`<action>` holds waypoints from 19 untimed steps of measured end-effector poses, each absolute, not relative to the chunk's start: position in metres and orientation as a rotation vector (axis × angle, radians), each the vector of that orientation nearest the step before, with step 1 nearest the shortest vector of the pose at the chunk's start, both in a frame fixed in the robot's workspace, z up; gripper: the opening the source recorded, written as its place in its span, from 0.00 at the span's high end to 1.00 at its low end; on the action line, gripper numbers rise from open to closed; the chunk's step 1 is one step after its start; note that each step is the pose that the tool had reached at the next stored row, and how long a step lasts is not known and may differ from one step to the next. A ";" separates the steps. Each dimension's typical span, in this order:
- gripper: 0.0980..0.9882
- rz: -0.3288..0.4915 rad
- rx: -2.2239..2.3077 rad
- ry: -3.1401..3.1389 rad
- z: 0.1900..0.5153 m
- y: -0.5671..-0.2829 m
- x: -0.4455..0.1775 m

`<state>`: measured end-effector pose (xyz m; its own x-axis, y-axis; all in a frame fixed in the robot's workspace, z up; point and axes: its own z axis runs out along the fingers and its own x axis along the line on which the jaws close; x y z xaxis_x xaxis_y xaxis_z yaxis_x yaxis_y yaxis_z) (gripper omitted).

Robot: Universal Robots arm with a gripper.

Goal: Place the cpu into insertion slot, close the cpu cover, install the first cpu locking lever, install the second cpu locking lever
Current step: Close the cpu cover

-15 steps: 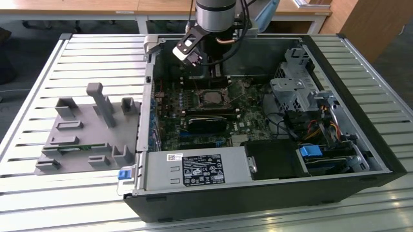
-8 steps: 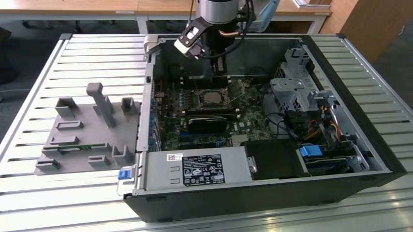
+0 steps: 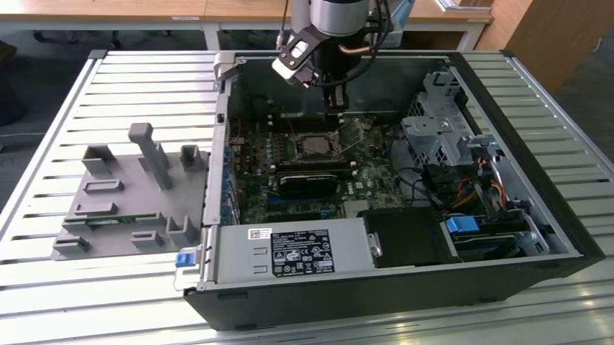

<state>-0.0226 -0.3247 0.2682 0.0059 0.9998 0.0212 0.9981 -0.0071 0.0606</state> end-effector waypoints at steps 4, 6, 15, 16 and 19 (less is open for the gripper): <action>0.99 0.090 2.208 2.193 0.268 -0.328 -0.022; 0.99 0.090 2.208 2.193 0.268 -0.331 -0.022; 0.99 0.090 2.208 2.194 0.268 -0.331 -0.017; 0.99 0.090 2.208 2.193 0.268 -0.331 -0.016; 0.99 0.090 2.208 2.193 0.268 -0.331 -0.016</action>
